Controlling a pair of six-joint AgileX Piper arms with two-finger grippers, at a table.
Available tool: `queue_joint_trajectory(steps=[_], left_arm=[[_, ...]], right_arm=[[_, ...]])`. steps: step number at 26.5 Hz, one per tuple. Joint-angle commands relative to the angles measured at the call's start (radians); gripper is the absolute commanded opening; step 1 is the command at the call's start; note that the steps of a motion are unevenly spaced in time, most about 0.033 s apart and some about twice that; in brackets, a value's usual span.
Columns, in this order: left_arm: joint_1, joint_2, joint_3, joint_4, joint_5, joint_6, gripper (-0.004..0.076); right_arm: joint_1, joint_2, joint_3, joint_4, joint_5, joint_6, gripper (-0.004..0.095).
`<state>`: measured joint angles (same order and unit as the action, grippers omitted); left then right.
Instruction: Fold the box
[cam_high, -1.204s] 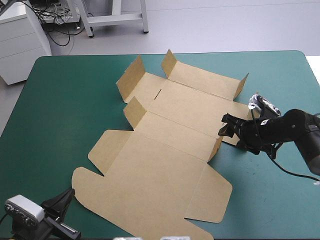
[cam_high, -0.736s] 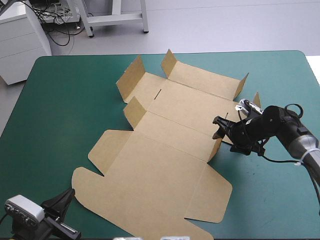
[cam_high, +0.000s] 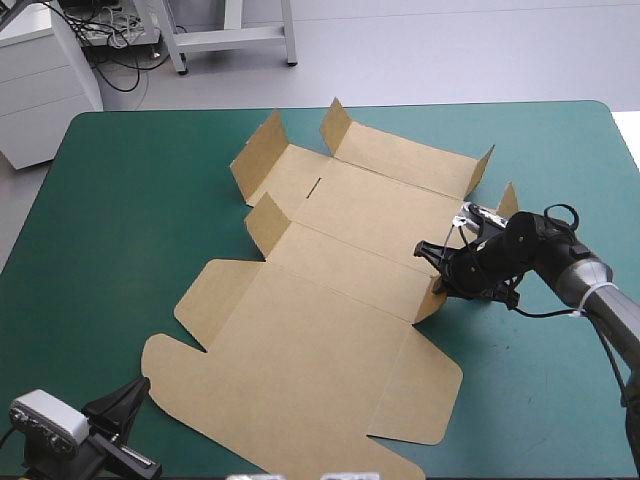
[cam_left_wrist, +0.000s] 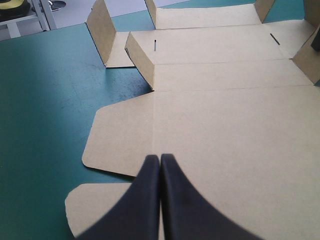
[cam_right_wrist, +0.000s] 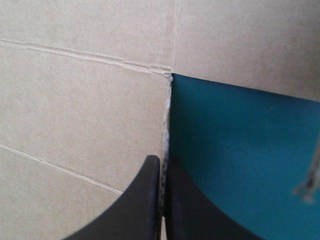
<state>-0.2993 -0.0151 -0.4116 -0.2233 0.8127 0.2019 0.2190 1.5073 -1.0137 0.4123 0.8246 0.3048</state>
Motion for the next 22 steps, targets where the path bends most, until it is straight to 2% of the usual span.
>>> queue_joint_trajectory(steps=[1, 3, 7, 8, 17, 22], left_arm=[[-0.002, -0.016, -0.023, -0.026, -0.071, -0.004, -0.0032], [-0.002, -0.016, -0.023, -0.026, -0.071, -0.009, -0.0032], [-0.002, -0.016, -0.023, -0.022, -0.071, -0.011, -0.0032], [-0.002, -0.016, -0.023, -0.022, -0.071, -0.011, -0.0032], [-0.002, -0.016, -0.023, -0.020, -0.072, -0.011, -0.0032], [-0.002, -0.016, -0.023, -0.020, -0.073, -0.011, -0.0032]], right_arm=[[0.001, -0.031, -0.044, 0.020, -0.001, -0.078, -0.0003], [0.001, -0.014, -0.122, -0.007, 0.053, -0.179, -0.0002], [0.001, 0.031, -0.278, -0.110, 0.126, -0.260, -0.0002], [0.001, 0.070, -0.371, -0.151, 0.160, -0.305, -0.0003], [0.001, 0.304, -0.770, -0.178, 0.331, -0.512, -0.0002], [0.001, 0.419, -0.941, -0.162, 0.423, -0.703, -0.0004]])
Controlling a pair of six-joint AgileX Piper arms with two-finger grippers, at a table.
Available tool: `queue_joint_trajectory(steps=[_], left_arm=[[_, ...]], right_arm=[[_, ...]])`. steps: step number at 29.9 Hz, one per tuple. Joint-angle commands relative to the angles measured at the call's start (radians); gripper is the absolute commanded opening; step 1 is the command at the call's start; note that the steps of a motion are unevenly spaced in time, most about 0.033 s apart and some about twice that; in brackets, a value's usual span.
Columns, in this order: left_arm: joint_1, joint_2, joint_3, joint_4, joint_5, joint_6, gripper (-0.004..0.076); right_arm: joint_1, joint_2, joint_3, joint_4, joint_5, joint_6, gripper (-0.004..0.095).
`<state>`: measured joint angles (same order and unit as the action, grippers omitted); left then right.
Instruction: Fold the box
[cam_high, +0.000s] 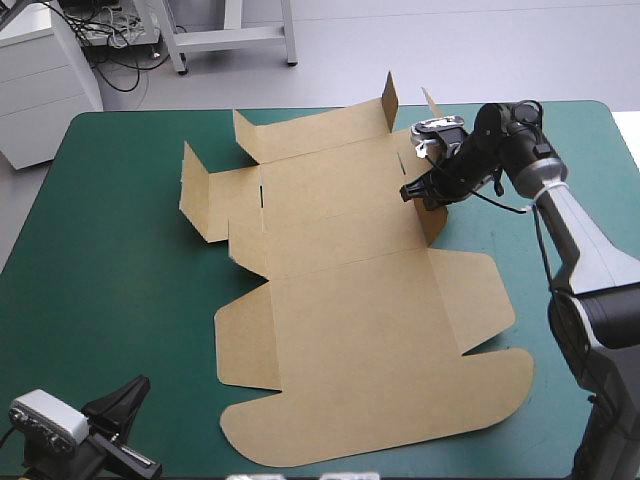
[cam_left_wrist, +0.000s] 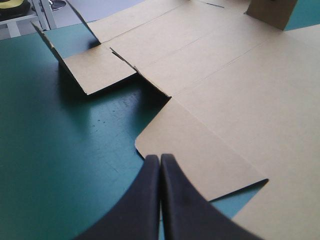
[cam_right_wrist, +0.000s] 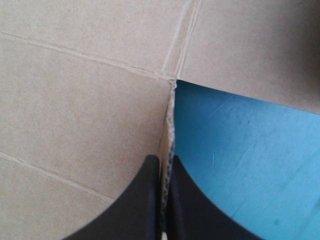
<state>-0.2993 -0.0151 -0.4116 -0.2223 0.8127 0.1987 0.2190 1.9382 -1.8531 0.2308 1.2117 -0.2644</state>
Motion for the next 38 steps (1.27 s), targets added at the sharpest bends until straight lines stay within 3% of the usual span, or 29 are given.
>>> queue_joint_trajectory(steps=[1, 9, 13, 16, 22, 28, 38], left_arm=[[-0.002, -0.016, -0.021, -0.021, -0.073, -0.007, -0.0032], [-0.002, -0.016, -0.021, -0.018, -0.075, -0.011, -0.0032], [-0.002, -0.016, -0.021, -0.015, -0.075, -0.015, -0.0032], [-0.002, -0.016, -0.021, -0.015, -0.075, -0.015, -0.0032], [-0.002, -0.016, -0.021, -0.015, -0.075, -0.015, -0.0032], [-0.002, -0.016, -0.021, -0.015, -0.075, -0.015, -0.0032], [-0.002, -0.016, -0.021, -0.015, -0.075, -0.015, -0.0032]], right_arm=[[0.001, 0.002, -0.128, 0.042, 0.036, -0.188, -0.0004], [0.015, 0.063, -0.226, 0.237, 0.034, -0.467, -0.0004], [0.081, 0.076, -0.226, 0.192, 0.034, -0.590, -0.0004], [0.145, 0.083, -0.226, 0.095, 0.018, -0.673, -0.0004], [0.260, 0.085, -0.226, -0.108, -0.117, -0.778, -0.0004], [0.281, 0.085, -0.226, -0.085, -0.218, -0.873, -0.0004], [0.281, 0.115, -0.226, 0.049, -0.171, -0.895, 0.0004]])
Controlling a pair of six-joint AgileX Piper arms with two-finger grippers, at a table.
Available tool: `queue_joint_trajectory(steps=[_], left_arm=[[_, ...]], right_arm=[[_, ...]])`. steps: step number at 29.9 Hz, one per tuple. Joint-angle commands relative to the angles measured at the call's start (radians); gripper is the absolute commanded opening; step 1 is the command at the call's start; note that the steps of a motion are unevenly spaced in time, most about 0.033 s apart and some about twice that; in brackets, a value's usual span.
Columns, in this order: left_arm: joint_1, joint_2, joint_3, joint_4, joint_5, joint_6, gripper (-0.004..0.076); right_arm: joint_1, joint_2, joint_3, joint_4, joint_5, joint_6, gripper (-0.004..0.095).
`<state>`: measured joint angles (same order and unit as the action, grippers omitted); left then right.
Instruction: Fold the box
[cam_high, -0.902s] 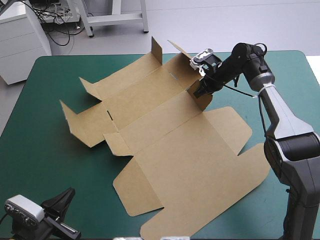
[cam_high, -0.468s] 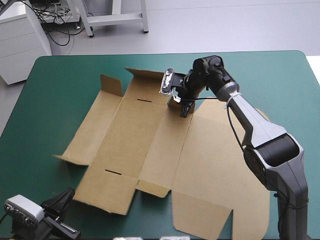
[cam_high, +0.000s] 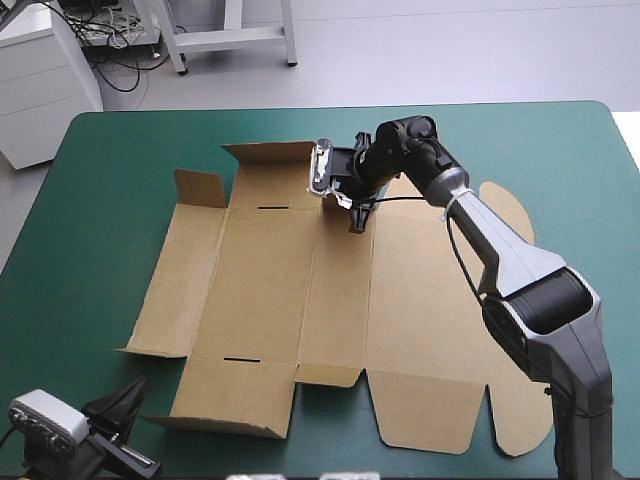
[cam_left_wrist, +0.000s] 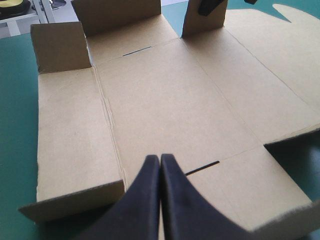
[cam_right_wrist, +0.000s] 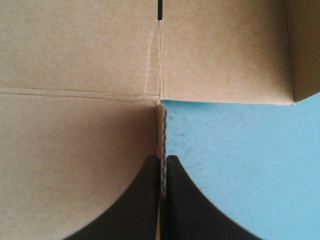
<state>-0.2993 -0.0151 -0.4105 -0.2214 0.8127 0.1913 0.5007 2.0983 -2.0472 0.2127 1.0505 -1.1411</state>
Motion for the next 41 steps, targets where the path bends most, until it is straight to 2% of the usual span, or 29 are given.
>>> queue_joint_trajectory(steps=[1, 6, 12, 15, 20, 22, 25, 27, 30, 32, 38, 41], left_arm=[[-0.002, -0.016, -0.023, -0.016, -0.075, -0.008, -0.0032], [-0.002, -0.016, -0.023, -0.016, -0.075, -0.008, -0.0032], [-0.002, -0.016, -0.023, -0.017, -0.075, -0.008, -0.0032], [-0.002, -0.016, -0.023, -0.017, -0.075, -0.008, -0.0032], [-0.002, -0.016, -0.023, -0.017, -0.075, -0.008, -0.0032], [-0.002, -0.016, -0.023, -0.017, -0.075, -0.008, -0.0032], [-0.002, -0.016, -0.023, -0.022, -0.075, 0.008, -0.0032], [-0.002, -0.016, -0.023, -0.022, -0.075, 0.013, -0.0032], [-0.002, -0.016, -0.023, -0.022, -0.077, 0.013, -0.0032], [-0.002, -0.016, -0.023, -0.022, -0.077, 0.013, -0.0032], [-0.002, -0.016, -0.023, -0.022, -0.077, 0.013, -0.0032], [-0.002, -0.016, -0.023, -0.022, -0.077, 0.013, -0.0032]], right_arm=[[-0.001, -0.040, -0.032, 0.063, -0.005, -0.010, 0.0013], [-0.001, -0.036, -0.032, 0.062, 0.017, -0.008, 0.0135], [-0.001, -0.040, -0.036, 0.062, 0.007, 0.040, 0.0540], [-0.001, -0.058, -0.080, 0.062, 0.004, 0.137, 0.0608], [-0.001, -0.097, -0.206, 0.034, 0.084, 0.231, 0.0589], [-0.001, -0.115, -0.231, -0.001, 0.108, 0.270, 0.0516], [-0.001, -0.144, -0.233, -0.091, 0.117, 0.408, 0.0244], [-0.003, -0.150, -0.233, -0.213, 0.139, 0.603, -0.0023], [-0.005, -0.152, -0.229, -0.433, 0.198, 0.890, -0.0003], [-0.019, -0.159, -0.223, -0.480, 0.198, 0.970, -0.0004], [-0.100, -0.237, -0.194, -0.266, 0.198, 1.022, -0.0004], [-0.134, -0.314, -0.090, -0.257, 0.198, 1.038, -0.0004]])
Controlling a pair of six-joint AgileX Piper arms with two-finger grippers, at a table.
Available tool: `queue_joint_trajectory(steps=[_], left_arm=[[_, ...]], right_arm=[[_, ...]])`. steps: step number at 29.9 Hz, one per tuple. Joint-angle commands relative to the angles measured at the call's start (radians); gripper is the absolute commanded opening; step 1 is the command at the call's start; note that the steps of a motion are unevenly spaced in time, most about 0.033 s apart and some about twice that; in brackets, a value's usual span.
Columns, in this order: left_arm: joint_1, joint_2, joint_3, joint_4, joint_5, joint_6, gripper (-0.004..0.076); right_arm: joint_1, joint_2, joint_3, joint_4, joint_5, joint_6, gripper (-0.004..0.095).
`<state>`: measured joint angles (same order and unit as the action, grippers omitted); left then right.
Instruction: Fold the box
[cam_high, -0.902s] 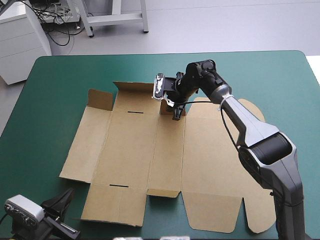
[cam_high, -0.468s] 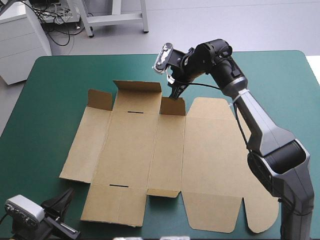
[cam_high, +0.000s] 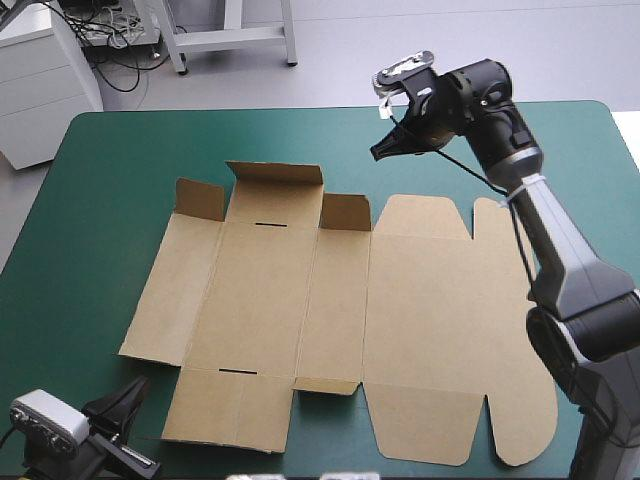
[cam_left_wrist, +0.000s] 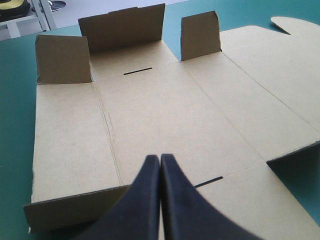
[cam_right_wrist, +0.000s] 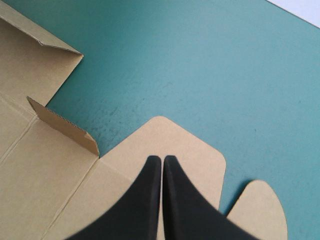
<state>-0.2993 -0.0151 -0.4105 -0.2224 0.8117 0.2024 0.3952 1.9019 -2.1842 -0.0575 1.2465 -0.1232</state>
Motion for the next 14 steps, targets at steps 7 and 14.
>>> queue_joint_trajectory(steps=[7, 14], left_arm=[[-0.002, -0.016, -0.023, -0.025, -0.076, 0.002, -0.0030], [-0.002, -0.016, -0.023, -0.025, -0.076, 0.002, 0.0070]], right_arm=[[-0.121, -0.385, 0.510, -0.040, -0.079, 0.023, -0.0004], [-0.226, -0.629, 0.861, 0.007, -0.203, -0.001, -0.0004]])
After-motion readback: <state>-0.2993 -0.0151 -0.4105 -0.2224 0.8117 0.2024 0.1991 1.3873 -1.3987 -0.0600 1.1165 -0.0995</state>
